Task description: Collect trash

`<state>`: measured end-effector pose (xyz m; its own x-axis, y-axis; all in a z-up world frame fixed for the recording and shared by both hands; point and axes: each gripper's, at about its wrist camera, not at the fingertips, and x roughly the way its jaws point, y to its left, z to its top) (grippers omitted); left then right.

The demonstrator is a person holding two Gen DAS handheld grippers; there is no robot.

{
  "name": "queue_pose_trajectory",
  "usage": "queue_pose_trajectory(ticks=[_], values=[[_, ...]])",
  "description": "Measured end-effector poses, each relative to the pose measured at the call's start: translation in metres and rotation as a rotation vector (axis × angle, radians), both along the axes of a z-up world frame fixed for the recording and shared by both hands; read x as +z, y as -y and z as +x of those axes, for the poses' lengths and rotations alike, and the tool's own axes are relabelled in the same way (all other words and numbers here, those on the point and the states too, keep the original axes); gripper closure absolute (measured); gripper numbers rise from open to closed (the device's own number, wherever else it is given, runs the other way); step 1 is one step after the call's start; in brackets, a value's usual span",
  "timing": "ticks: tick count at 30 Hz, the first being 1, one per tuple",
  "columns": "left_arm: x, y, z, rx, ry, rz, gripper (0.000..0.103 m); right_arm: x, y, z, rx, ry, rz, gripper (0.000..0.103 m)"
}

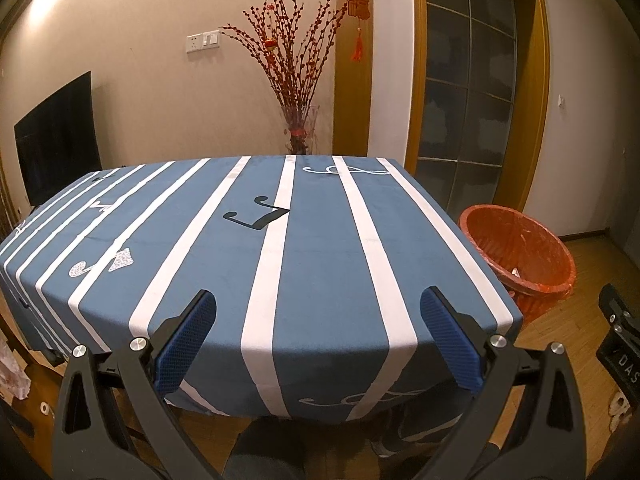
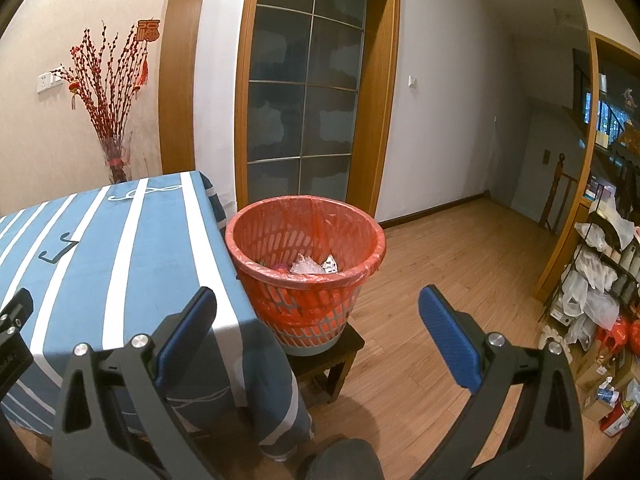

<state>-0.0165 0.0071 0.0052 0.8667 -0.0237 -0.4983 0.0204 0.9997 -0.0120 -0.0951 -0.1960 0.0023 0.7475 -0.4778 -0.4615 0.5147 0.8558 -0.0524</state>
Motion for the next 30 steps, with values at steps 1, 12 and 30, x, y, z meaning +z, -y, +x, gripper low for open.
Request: queue_pose_trajectory(ticks=[1, 12, 30], values=[[-0.0001, 0.0002, -0.0002, 0.0, 0.0, 0.0, 0.003, 0.0002, 0.0002, -0.0002, 0.0, 0.0, 0.001, 0.004], [-0.0008, 0.0023, -0.0008, -0.002, -0.003, -0.004, 0.003, -0.0012, -0.001, 0.0008, 0.003, -0.004, 0.0, 0.004], [0.0033, 0.0092, -0.0049, -0.005, 0.014, -0.036, 0.003, -0.0009, -0.0002, 0.0006, 0.003, -0.003, 0.0, 0.004]])
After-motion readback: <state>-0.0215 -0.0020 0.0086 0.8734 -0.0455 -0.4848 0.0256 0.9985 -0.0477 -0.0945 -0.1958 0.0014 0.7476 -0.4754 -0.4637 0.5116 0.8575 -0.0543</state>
